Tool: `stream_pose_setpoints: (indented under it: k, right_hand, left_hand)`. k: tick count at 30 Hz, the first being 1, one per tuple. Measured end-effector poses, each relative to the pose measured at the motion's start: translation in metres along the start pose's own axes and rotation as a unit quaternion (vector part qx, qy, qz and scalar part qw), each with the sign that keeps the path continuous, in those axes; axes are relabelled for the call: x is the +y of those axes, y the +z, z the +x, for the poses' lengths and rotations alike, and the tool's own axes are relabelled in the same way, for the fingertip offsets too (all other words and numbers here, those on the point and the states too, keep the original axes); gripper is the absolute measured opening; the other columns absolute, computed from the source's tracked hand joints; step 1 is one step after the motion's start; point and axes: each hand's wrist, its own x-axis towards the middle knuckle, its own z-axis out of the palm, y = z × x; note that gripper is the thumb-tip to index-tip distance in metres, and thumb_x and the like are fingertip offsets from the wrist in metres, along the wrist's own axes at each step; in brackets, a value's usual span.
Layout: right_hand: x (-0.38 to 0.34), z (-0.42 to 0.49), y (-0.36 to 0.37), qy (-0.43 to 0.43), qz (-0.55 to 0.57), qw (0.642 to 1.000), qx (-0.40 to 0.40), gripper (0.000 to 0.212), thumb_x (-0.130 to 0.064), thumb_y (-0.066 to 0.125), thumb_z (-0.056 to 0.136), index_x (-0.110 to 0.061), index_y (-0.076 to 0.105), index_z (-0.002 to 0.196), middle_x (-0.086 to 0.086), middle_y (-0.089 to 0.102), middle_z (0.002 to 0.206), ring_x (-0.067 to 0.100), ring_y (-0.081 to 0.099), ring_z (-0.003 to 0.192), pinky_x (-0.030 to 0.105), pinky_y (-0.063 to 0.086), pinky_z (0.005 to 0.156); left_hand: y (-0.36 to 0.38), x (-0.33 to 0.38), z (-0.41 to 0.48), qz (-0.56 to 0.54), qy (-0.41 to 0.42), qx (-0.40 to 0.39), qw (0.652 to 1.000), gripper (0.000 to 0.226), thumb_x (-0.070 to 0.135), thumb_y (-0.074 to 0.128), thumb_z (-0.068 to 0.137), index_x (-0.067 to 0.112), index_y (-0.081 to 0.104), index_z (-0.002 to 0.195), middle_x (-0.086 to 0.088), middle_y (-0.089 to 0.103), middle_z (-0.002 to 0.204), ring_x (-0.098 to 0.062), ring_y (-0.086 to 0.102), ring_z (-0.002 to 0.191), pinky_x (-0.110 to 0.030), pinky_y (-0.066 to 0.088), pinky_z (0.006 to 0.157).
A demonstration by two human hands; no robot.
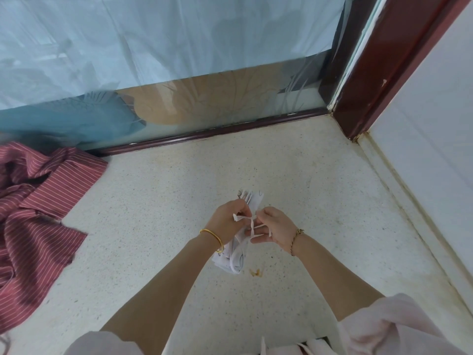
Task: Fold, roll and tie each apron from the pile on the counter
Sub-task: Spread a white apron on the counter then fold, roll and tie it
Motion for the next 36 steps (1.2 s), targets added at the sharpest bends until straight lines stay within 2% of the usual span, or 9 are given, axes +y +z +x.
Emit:
stream_pose_setpoints:
  k: [6,11,16,19,21,24,28,32,36]
  right_hand:
    - [0.009,0.002,-0.008,-0.023,-0.014,0.998,0.05,0.027,-0.016,0.055,0.094,-0.006,0.049,0.07,0.015,0.058,0.083,0.026,0.06,0.078,0.03,0.059,0.065]
    - [0.011,0.006,-0.014,-0.012,-0.024,0.992,0.124,0.028,-0.016,0.056,0.093,-0.007,0.052,0.067,0.009,0.059,0.078,0.021,0.059,0.076,0.033,0.056,0.072]
    - [0.018,0.01,-0.026,0.048,0.032,0.974,0.218,0.029,-0.009,0.051,0.095,-0.006,0.047,0.067,0.011,0.056,0.069,0.019,0.059,0.065,0.03,0.054,0.06]
    - [0.023,0.01,-0.021,0.059,-0.046,0.979,0.188,0.03,-0.012,0.052,0.095,-0.006,0.049,0.066,0.011,0.056,0.07,0.019,0.061,0.064,0.032,0.055,0.062]
    - [0.022,0.009,-0.016,0.037,-0.083,0.983,0.161,0.029,-0.013,0.053,0.094,-0.007,0.05,0.066,0.01,0.057,0.07,0.018,0.062,0.064,0.032,0.056,0.065]
    - [0.016,0.003,-0.008,-0.029,-0.134,0.98,0.141,0.024,-0.017,0.056,0.093,-0.01,0.053,0.07,0.004,0.058,0.07,0.014,0.06,0.066,0.026,0.054,0.061]
    - [0.005,-0.003,0.002,-0.118,-0.231,0.961,0.1,0.028,-0.024,0.062,0.087,-0.003,0.059,0.069,0.006,0.056,0.065,0.015,0.051,0.061,0.028,0.045,0.059]
    - [-0.003,-0.006,0.01,-0.178,-0.27,0.943,0.079,0.031,-0.018,0.064,0.086,-0.013,0.06,0.056,-0.007,0.051,0.051,0.009,0.047,0.053,0.026,0.042,0.06]
    - [-0.007,-0.008,0.012,-0.114,-0.107,0.986,0.051,0.019,-0.008,0.049,0.092,-0.008,0.063,0.081,0.008,0.062,0.089,0.017,0.055,0.063,0.031,0.051,0.064]
  left_hand:
    - [-0.002,-0.011,-0.002,0.102,0.083,0.01,0.991,0.019,0.013,0.051,0.095,0.002,0.067,0.095,-0.012,0.063,0.096,-0.023,0.056,0.09,-0.026,0.044,0.082]
    - [0.004,-0.023,-0.004,0.185,-0.042,0.016,0.982,0.024,0.022,0.037,0.1,0.011,0.049,0.082,-0.004,0.043,0.081,-0.02,0.043,0.078,-0.026,0.036,0.068]
    - [-0.005,-0.028,-0.003,-0.07,-0.212,0.038,0.974,0.031,0.018,0.044,0.096,0.008,0.058,0.07,-0.005,0.055,0.067,-0.019,0.05,0.064,-0.026,0.039,0.063]
    - [-0.009,-0.009,-0.009,-0.3,-0.165,0.074,0.937,0.026,0.014,0.051,0.094,0.013,0.069,0.075,-0.001,0.063,0.068,-0.011,0.059,0.07,-0.021,0.049,0.078]
    - [-0.011,0.003,-0.008,-0.333,-0.134,0.071,0.931,0.027,0.015,0.052,0.094,0.01,0.069,0.074,-0.002,0.069,0.077,-0.006,0.062,0.072,-0.018,0.05,0.076]
    - [-0.009,0.004,0.001,-0.209,-0.114,0.037,0.97,0.022,0.017,0.058,0.089,0.013,0.067,0.069,0.002,0.066,0.075,-0.008,0.056,0.067,-0.019,0.045,0.068]
    - [0.003,-0.003,0.005,-0.029,-0.071,-0.056,0.995,0.009,0.016,0.069,0.079,0.014,0.07,0.087,0.01,0.056,0.08,-0.003,0.051,0.07,-0.005,0.038,0.062]
    - [0.009,0.001,0.002,0.038,-0.051,-0.062,0.996,0.026,0.023,0.066,0.084,0.015,0.051,0.064,0.006,0.041,0.061,-0.004,0.036,0.055,-0.015,0.027,0.05]
    - [0.008,-0.001,0.0,-0.01,-0.063,-0.058,0.996,0.022,0.024,0.064,0.086,0.01,0.059,0.07,0.001,0.051,0.065,-0.009,0.044,0.06,-0.021,0.035,0.056]
